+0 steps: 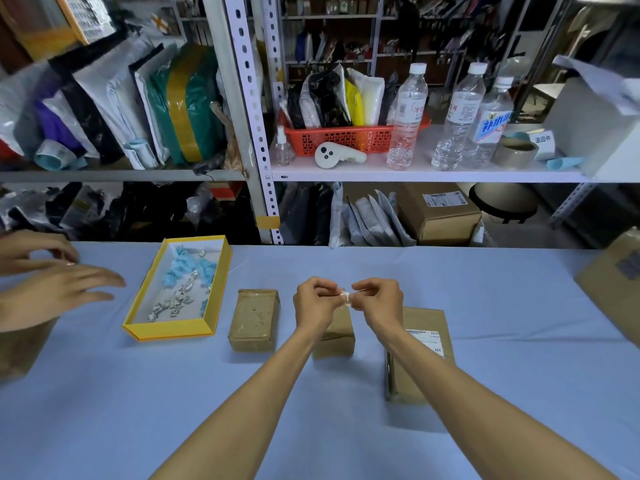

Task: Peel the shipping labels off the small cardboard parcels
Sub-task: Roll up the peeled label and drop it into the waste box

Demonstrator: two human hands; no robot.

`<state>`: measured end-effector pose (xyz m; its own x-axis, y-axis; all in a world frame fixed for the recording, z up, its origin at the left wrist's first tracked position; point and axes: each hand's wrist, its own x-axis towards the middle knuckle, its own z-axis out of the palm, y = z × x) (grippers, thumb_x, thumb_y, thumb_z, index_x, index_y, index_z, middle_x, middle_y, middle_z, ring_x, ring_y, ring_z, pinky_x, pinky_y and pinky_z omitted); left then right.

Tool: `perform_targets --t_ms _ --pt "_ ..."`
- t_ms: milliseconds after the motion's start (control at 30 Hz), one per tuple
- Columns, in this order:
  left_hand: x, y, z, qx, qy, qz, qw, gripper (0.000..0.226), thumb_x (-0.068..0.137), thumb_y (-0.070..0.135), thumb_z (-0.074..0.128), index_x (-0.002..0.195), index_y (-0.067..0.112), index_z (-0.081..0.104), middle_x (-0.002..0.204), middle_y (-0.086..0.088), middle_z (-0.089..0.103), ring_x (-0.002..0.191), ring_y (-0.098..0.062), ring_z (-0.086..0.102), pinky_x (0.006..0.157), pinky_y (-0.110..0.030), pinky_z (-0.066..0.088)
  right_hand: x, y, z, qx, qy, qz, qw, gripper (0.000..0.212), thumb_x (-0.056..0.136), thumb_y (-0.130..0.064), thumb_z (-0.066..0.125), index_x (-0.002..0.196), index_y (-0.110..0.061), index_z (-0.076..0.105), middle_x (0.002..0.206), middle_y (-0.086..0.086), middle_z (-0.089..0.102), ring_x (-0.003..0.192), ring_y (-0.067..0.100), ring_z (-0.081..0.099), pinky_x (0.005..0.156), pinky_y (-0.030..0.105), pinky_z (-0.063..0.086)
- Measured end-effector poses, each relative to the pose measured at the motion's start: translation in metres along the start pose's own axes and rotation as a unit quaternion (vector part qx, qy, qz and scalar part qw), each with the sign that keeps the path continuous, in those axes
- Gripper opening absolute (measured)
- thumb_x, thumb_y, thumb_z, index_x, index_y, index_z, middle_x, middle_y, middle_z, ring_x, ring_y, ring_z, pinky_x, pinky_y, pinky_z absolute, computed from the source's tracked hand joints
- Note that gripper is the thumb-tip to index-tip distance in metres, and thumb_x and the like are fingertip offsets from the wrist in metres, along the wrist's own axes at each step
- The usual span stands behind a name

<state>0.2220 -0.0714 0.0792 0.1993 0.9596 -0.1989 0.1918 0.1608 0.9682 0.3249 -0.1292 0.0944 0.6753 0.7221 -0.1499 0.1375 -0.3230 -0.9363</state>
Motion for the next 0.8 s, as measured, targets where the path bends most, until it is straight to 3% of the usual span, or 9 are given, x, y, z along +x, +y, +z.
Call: perform_targets --t_ms 133,233,400,467,567,667,800 --pt "-0.006 0.001 0.009 0.054 0.0 0.055 0.997 0.028 0.067 0.001 0.081 0.067 0.017 0.059 0.074 -0.007 0.071 0.071 -0.016 0.069 0.064 -0.023 0.057 0.001 -0.004 0.003 -0.058 0.028 -0.005 0.998 0.016 0.067 0.003 0.072 0.074 -0.012 0.071 0.069 0.007 0.07 0.071 0.023 0.07 0.073 0.036 0.059" --pt "-0.004 0.006 0.013 0.064 -0.031 0.072 0.995 0.018 0.069 0.002 0.08 0.072 0.013 0.065 0.075 -0.007 0.072 0.071 -0.014 0.07 0.063 -0.018 0.056 0.001 -0.004 0.003 -0.049 0.066 0.017 0.996 0.016 0.067 0.003 0.071 0.072 -0.013 0.071 0.071 0.004 0.07 0.075 0.022 0.069 0.076 0.038 0.058" --pt "-0.011 0.02 0.037 0.066 -0.108 0.078 0.989 0.015 0.075 -0.003 0.07 0.076 0.012 0.067 0.07 0.003 0.069 0.061 0.005 0.065 0.061 -0.011 0.051 0.004 -0.006 -0.021 0.004 0.137 0.053 0.989 0.01 0.073 -0.003 0.068 0.073 -0.012 0.071 0.072 0.003 0.071 0.08 0.023 0.07 0.08 0.038 0.058" --pt "-0.013 0.021 0.053 0.042 -0.147 0.074 0.986 0.026 0.075 -0.01 0.065 0.072 0.016 0.064 0.071 0.002 0.07 0.066 0.0 0.067 0.067 -0.018 0.054 0.003 -0.004 -0.038 0.032 0.164 0.076 0.983 0.006 0.071 -0.009 0.076 0.075 -0.009 0.07 0.073 0.006 0.072 0.078 0.023 0.071 0.079 0.037 0.058" --pt "-0.015 0.026 0.076 0.007 -0.196 0.046 0.98 0.026 0.071 -0.014 0.067 0.078 0.011 0.064 0.076 -0.005 0.072 0.079 -0.018 0.071 0.077 -0.031 0.058 0.002 0.004 -0.07 0.077 0.185 0.132 0.971 0.017 0.065 -0.008 0.084 0.075 -0.008 0.07 0.075 0.01 0.073 0.077 0.024 0.072 0.077 0.036 0.059" --pt "-0.014 0.038 0.098 0.023 -0.228 0.038 0.973 0.025 0.072 -0.013 0.066 0.089 0.005 0.064 0.083 -0.007 0.073 0.084 -0.019 0.071 0.078 -0.029 0.058 0.005 0.008 -0.101 0.064 0.18 0.163 0.968 0.019 0.061 0.0 0.084 0.071 -0.009 0.07 0.08 0.01 0.073 0.076 0.024 0.072 0.073 0.032 0.059" --pt "-0.01 0.052 0.13 0.127 -0.276 0.112 0.946 0.023 0.079 -0.008 0.058 0.09 0.01 0.068 0.091 -0.003 0.07 0.086 -0.014 0.065 0.076 -0.023 0.052 0.004 0.003 -0.134 0.018 0.202 0.139 0.969 0.01 0.068 0.001 0.073 0.068 -0.008 0.072 0.072 0.009 0.073 0.072 0.023 0.073 0.077 0.039 0.061"
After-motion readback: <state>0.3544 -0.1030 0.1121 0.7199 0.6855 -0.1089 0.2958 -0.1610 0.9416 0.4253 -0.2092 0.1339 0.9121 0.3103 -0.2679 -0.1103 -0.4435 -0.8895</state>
